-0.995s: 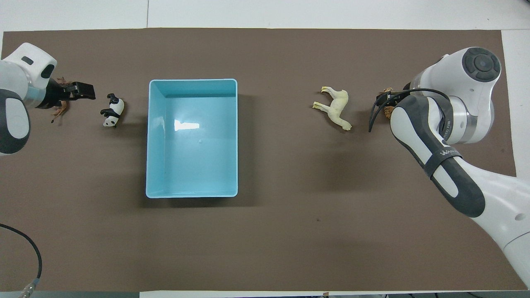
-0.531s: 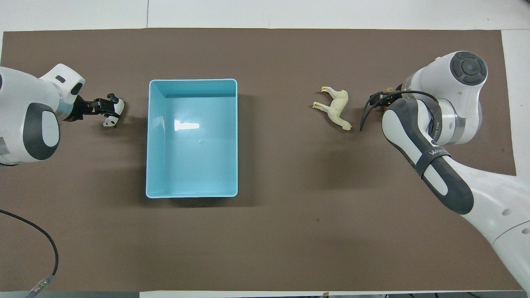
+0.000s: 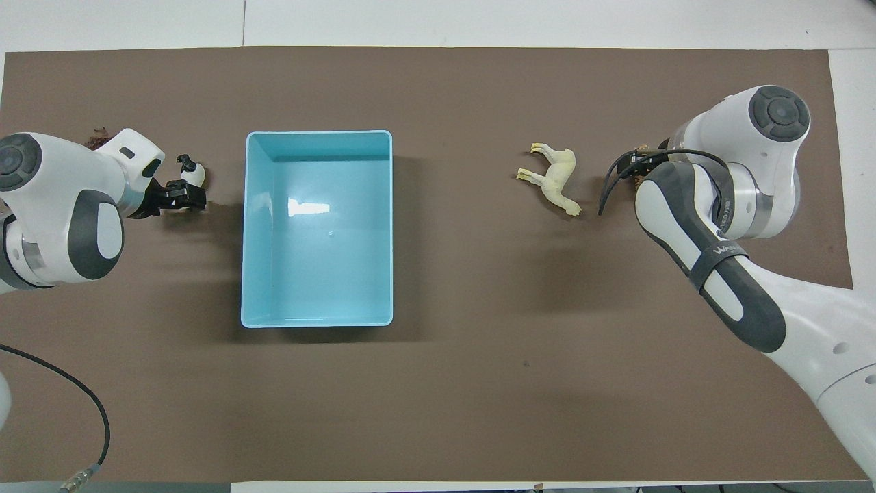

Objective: Put all toys into storage box

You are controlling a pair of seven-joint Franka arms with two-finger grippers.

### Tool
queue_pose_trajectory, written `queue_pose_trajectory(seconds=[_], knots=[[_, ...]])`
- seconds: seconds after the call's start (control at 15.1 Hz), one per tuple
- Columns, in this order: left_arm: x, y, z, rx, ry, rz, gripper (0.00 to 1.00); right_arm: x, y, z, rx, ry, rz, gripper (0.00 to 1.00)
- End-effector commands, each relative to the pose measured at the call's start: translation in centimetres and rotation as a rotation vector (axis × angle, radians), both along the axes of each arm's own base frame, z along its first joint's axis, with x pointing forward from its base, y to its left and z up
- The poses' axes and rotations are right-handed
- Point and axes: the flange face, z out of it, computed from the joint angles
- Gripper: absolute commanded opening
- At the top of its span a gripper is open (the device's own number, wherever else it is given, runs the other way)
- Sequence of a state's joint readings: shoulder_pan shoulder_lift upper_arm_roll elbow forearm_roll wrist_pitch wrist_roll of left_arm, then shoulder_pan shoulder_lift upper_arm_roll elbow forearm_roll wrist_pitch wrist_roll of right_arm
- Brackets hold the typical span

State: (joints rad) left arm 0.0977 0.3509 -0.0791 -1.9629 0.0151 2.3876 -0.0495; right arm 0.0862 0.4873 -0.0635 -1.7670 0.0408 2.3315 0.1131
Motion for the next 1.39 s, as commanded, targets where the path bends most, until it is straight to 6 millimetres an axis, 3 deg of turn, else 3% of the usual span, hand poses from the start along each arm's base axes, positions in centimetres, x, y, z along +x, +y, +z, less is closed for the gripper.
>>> queue_pose_trajectory(seconds=[0.0, 0.07, 0.2, 0.27, 0.33, 0.46, 0.6, 0.73, 0.8, 0.93, 1.06, 1.13, 1.19, 1.26, 1.33], knots=[[-0.6, -0.4, 0.6, 0.01, -0.019, -0.017, 0.51, -0.2, 0.2, -0.6, 0.018, -0.024, -0.031, 0.73], [-0.6, -0.4, 0.6, 0.01, -0.019, -0.017, 0.42, -0.3, 0.2, -0.8, 0.018, -0.03, -0.033, 0.72], [-0.2, -0.3, 1.0, 0.01, -0.024, -0.011, 0.25, -0.4, -0.5, -2.2, 0.016, -0.045, -0.041, 0.49], [0.1, -0.4, 1.5, 0.009, -0.024, -0.011, 0.25, -0.5, -0.4, -2.3, 0.015, -0.047, -0.041, 0.34], [0.7, -0.4, 2.3, 0.008, -0.013, -0.009, 0.25, -0.5, -0.5, -2.3, 0.015, -0.047, -0.044, 0.03], [1.8, -0.4, 5.5, 0.008, 0.016, -0.002, 0.25, -0.3, -0.6, -1.9, 0.018, -0.05, -0.063, 0.0], [1.9, -1.4, 10.9, 0.005, 0.061, 0.062, 0.25, -0.1, -0.6, -1.4, 0.014, -0.051, -0.054, 0.0], [1.1, -6.5, 14.5, 0.006, 0.091, 0.106, 0.25, 0.4, -0.1, -0.3, 0.016, -0.034, -0.048, 0.0], [0.5, -9.0, 15.3, 0.009, 0.102, 0.121, 0.25, 0.7, 0.2, 0.7, 0.013, -0.024, -0.04, 0.0], [-1.6, -15.3, 15.5, 0.017, 0.116, 0.151, 0.26, 1.6, 0.8, 4.3, 0.008, 0.007, -0.025, 0.0], [-4.6, -20.1, 14.0, 0.035, 0.138, 0.164, 0.27, 1.9, 1.0, 8.3, -0.002, 0.018, -0.014, 0.0], [-5.9, -21.3, 13.0, 0.039, 0.14, 0.17, 0.36, 1.8, 2.0, 10.2, -0.004, 0.022, 0.002, 0.0], [-6.8, -21.9, 12.4, 0.038, 0.129, 0.164, 0.5, 1.6, 2.5, 12.5, -0.013, 0.023, 0.014, 0.0], [-7.3, -22.2, 12.1, 0.041, 0.134, 0.156, 0.86, 1.4, 3.5, 14.8, -0.02, 0.032, 0.032, 0.0], [-7.3, -22.0, 12.4, 0.042, 0.13, 0.153, 1.0, 1.2, 4.6, 16.9, -0.017, 0.044, 0.043, 0.0]])
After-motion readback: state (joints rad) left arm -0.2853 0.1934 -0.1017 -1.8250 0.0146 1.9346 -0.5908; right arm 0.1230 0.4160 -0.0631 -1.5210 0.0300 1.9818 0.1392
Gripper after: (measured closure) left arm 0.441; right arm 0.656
